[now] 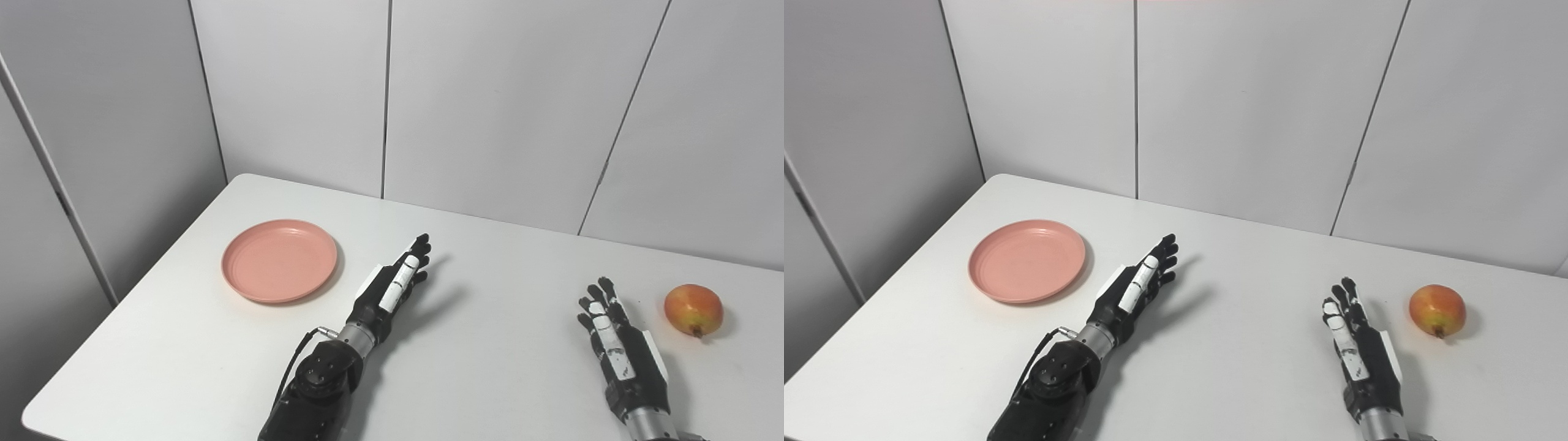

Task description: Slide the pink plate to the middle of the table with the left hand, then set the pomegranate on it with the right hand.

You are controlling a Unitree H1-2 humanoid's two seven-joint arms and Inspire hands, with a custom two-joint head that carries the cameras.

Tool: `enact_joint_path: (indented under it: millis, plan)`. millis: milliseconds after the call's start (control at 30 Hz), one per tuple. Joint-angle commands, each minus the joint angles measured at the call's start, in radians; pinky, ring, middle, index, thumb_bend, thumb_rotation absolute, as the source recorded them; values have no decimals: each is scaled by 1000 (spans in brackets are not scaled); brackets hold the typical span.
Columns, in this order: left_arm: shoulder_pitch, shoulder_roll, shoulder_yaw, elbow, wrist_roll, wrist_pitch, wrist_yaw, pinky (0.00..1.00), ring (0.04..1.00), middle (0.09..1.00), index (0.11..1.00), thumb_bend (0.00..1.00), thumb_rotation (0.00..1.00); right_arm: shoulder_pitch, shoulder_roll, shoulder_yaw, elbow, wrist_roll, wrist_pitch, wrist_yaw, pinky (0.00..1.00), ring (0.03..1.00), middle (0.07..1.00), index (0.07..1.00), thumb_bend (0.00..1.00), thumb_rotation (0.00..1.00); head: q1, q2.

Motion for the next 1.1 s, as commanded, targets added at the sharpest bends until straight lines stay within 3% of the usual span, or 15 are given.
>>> enact_joint_path:
  millis: [0,100,233,333,500,667,1000,1067]
  plan:
    - [17,-25,-8,41,18,-71,24,952,986,998,996,517,1000,-23,-17,-7,-7,-1,-59,10,1000,963,985,1000,546,762,4,-7]
    - [23,-35,0,43,42,-106,56,937,970,986,983,512,1000,-22,-17,-6,-3,-5,-70,8,1000,961,982,1000,528,765,5,-13]
    - [20,-35,8,74,126,-180,155,902,939,953,949,547,1000,-21,-14,-11,-2,9,-73,8,1000,959,983,1000,516,735,9,-23]
    - [11,-24,16,97,109,-250,145,948,975,984,982,501,1000,-24,-12,-9,7,1,-85,2,1000,958,983,1000,514,749,14,-30]
    - [-2,-8,20,122,205,-344,248,976,996,1000,997,482,1000,-32,-10,-9,29,-5,-103,1,1000,957,982,1000,511,757,19,-40]
    - [-16,5,52,106,189,-322,270,990,1000,1000,1000,531,1000,-45,-7,-9,54,-6,-124,2,1000,966,988,1000,502,769,17,-54]
    - [-41,33,98,59,111,-268,241,1000,990,989,989,584,1000,-57,1,-6,82,-6,-148,0,1000,973,994,1000,479,772,9,-61]
    - [-45,40,106,37,100,-231,240,1000,981,984,986,603,1000,-59,2,-8,84,-1,-144,2,1000,979,998,1000,484,769,10,-61]
